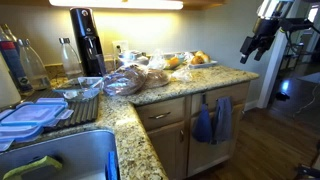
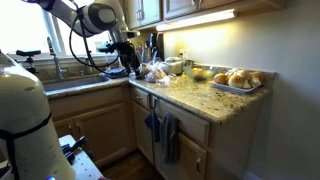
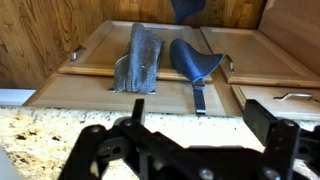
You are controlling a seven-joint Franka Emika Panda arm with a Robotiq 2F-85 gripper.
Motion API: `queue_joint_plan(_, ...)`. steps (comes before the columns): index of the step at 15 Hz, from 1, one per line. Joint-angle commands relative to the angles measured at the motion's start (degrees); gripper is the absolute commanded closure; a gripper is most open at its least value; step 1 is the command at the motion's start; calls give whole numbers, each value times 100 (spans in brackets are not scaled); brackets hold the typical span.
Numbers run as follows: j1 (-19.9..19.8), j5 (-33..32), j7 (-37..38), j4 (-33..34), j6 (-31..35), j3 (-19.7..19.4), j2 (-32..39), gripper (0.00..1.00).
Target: Take the cloth on the drawer hanger and put it on the counter
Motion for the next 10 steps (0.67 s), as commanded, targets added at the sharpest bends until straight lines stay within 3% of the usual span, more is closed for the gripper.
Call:
queue_joint_plan(1, 13, -8, 3, 11, -19, -15, -1, 0)
queue_joint_plan(10, -30, 1, -3, -32, 196, -62, 109, 0)
